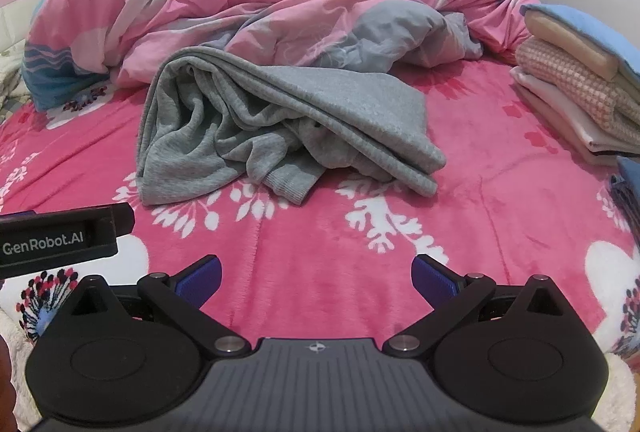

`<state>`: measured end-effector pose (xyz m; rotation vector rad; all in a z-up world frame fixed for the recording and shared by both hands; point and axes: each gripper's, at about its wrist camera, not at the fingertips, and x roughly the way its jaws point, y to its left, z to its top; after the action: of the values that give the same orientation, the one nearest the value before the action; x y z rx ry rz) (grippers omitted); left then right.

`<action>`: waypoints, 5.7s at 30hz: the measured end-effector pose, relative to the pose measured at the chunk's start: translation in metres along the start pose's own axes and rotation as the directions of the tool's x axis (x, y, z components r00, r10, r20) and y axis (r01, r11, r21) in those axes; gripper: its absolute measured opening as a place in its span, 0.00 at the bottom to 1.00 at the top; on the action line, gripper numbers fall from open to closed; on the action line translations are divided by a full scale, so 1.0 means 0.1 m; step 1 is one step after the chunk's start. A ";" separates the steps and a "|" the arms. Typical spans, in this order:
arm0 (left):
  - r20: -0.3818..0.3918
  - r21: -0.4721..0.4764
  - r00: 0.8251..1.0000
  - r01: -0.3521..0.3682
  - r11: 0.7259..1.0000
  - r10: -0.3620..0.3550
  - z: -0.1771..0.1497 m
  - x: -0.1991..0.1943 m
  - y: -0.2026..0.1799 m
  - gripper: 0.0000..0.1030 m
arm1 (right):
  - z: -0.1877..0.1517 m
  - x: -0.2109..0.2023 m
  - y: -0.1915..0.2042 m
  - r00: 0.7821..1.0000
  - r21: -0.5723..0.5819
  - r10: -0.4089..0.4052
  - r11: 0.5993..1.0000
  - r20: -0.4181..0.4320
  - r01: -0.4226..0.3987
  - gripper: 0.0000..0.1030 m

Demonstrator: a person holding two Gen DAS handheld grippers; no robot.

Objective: Fold clothes

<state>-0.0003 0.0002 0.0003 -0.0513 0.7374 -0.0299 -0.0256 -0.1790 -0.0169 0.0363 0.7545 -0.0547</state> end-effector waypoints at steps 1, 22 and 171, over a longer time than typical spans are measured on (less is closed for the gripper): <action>0.000 0.002 1.000 0.001 1.000 -0.001 0.00 -0.01 0.00 1.00 | 0.00 0.00 0.00 1.000 0.000 -0.001 1.000 0.002 0.001 1.00; 0.049 0.012 0.999 0.016 1.000 -0.016 -0.01 -0.12 0.01 1.00 | 0.02 -0.11 -0.03 1.000 0.028 -0.006 1.000 0.023 0.005 1.00; 0.008 -0.108 0.934 0.356 0.928 -0.357 -0.01 0.66 0.25 1.00 | 0.22 -0.03 -0.52 0.918 -0.434 0.330 0.876 0.221 -0.211 0.74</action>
<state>0.0478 0.0218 -0.0463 -0.2893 0.7335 -0.3386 -0.0165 -0.2323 0.0004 -0.2551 0.4480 0.3630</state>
